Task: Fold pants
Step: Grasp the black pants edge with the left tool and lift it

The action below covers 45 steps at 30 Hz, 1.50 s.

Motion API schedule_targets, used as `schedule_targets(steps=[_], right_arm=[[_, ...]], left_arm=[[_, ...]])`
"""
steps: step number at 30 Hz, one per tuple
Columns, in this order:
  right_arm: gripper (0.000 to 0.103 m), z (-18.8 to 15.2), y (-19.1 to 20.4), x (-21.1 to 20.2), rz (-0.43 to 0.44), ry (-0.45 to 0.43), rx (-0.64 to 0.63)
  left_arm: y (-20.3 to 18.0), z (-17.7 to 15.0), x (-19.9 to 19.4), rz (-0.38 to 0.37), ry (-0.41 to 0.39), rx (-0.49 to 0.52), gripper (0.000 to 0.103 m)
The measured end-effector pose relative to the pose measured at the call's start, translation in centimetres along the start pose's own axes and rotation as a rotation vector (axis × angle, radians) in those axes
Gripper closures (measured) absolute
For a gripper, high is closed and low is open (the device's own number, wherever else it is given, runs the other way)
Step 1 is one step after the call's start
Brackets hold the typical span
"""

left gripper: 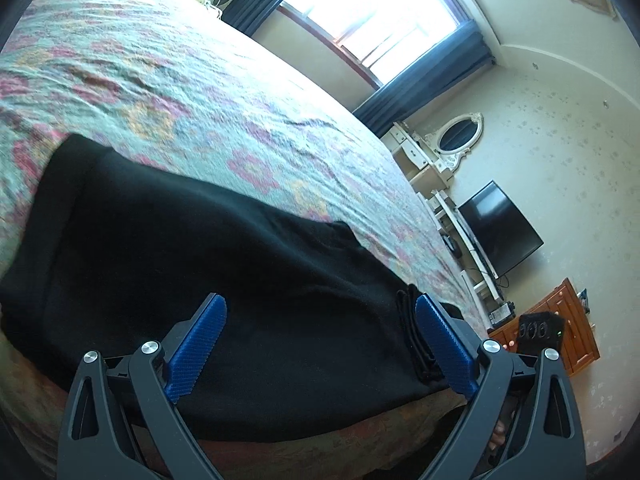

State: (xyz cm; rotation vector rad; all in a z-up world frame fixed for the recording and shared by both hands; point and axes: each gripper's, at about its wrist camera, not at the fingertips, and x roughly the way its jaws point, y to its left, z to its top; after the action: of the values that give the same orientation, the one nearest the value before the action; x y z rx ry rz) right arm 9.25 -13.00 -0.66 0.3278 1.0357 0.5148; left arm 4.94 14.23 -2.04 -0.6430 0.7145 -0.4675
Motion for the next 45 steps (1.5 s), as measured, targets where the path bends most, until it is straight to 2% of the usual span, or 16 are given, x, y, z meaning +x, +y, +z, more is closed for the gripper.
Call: schedule_targets(steps=[3,5,10,13,17,20,25,31,32,34,35,36,40,45], right_arm=[[0.032,-0.5,0.3,0.4,0.018,0.02,0.003],[0.032,-0.9,0.6,0.7,0.031,0.036,0.001],[0.032,-1.4,1.0,1.5,0.045,0.066,0.005],[0.032,-1.6,1.2,1.8,0.042,0.079,0.003],[0.032,-1.6,1.3,2.2,0.036,0.097,0.002],[0.032,-1.8,1.5,2.4,0.041,0.109,0.004],[0.032,-1.7,2.1,2.8,0.046,0.125,-0.008],[0.032,-1.6,1.9,3.1,0.053,0.134,0.007],[0.032,-1.6,1.8,3.1,0.055,0.135,0.012],[0.032,-1.7,1.8,3.0,0.057,0.136,0.017],[0.032,-1.8,1.8,3.0,0.057,0.136,0.019],[0.032,-1.7,1.8,3.1,0.058,0.136,0.02],[0.032,-1.6,1.8,3.1,0.054,0.137,0.02],[0.032,-1.4,1.5,3.0,0.059,0.135,0.023]], left_arm=[[3.5,2.7,-3.4,0.011,-0.03,-0.056,0.009],[6.3,4.4,-4.5,0.021,-0.014,-0.109,0.009],[13.7,6.7,-4.3,0.026,0.117,-0.284,0.009],[16.2,6.8,-3.1,-0.002,0.208,-0.34,0.009],[16.0,7.4,-1.7,-0.094,0.285,-0.313,0.009],[14.9,7.2,0.2,-0.07,0.356,-0.241,0.009],[13.2,6.9,2.0,-0.084,0.384,-0.205,0.009],[13.4,7.0,2.1,-0.08,0.38,-0.193,0.009],[13.6,7.2,2.0,-0.076,0.38,-0.191,0.012],[14.0,7.0,1.6,-0.03,0.389,-0.179,0.03],[14.4,6.9,1.5,-0.003,0.394,-0.181,0.046],[14.9,6.9,1.4,0.01,0.394,-0.191,0.055],[15.7,6.6,0.8,0.005,0.376,-0.228,0.062],[13.5,6.8,0.3,-0.017,0.324,-0.23,0.075]])
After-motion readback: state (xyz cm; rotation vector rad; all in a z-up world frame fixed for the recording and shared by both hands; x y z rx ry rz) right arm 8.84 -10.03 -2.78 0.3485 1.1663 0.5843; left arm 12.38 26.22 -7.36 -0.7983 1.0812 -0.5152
